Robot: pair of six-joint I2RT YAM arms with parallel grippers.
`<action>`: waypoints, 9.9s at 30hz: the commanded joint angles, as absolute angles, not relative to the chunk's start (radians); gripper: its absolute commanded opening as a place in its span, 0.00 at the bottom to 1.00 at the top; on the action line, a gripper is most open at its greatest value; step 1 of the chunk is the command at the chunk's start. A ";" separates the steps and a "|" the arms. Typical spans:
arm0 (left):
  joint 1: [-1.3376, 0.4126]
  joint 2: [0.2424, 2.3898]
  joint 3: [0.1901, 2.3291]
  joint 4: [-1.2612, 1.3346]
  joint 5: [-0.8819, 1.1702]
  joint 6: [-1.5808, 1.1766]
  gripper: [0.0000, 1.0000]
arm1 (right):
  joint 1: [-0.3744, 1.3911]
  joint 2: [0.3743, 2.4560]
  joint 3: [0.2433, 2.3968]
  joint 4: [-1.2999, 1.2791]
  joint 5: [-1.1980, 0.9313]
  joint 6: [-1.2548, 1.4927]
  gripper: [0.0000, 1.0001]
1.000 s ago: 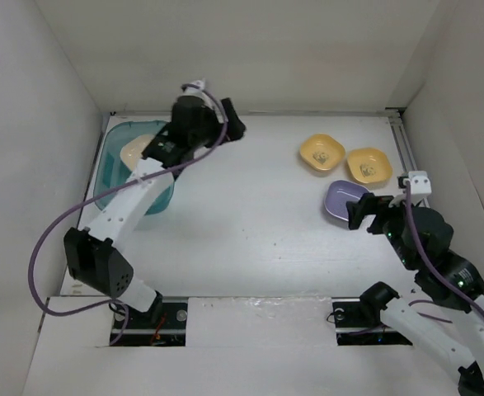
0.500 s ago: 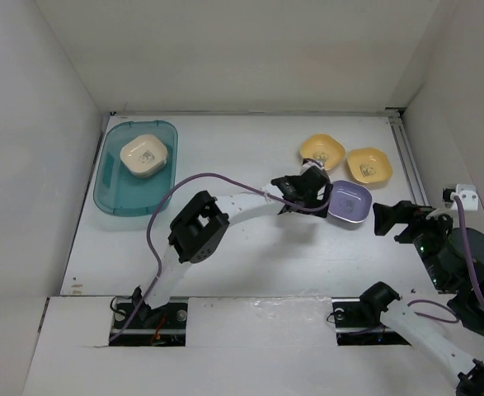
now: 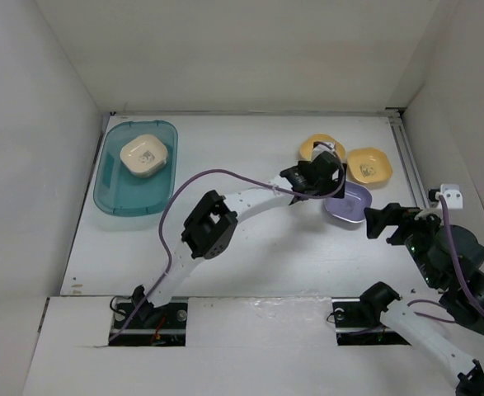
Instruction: Place the plates into the plastic bin on the countertop
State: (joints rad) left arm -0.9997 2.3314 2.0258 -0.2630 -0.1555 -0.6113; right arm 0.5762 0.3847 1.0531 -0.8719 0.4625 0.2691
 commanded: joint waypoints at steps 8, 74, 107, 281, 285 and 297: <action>-1.000 2.508 2.215 -0.356 -0.264 -0.643 0.70 | 0.571 0.360 1.058 -0.842 0.446 0.267 1.00; 0.118 1.657 1.632 -0.503 -0.130 -0.520 1.00 | 0.153 1.894 1.557 -0.334 -0.172 -0.146 1.00; -0.241 1.700 1.706 -0.577 0.187 -0.318 1.00 | 0.515 1.852 1.440 -0.305 -0.270 -0.363 0.00; 0.198 1.707 1.546 -0.440 -0.028 -0.629 0.70 | 0.261 1.526 1.112 -0.201 -0.166 0.196 0.76; 0.150 1.634 1.552 -0.479 -0.066 -0.608 1.00 | 0.305 1.481 1.140 -0.251 -0.120 0.187 0.76; -0.049 1.053 1.351 -0.503 -0.080 -0.469 1.00 | 0.569 0.947 1.285 -0.662 0.365 0.104 0.99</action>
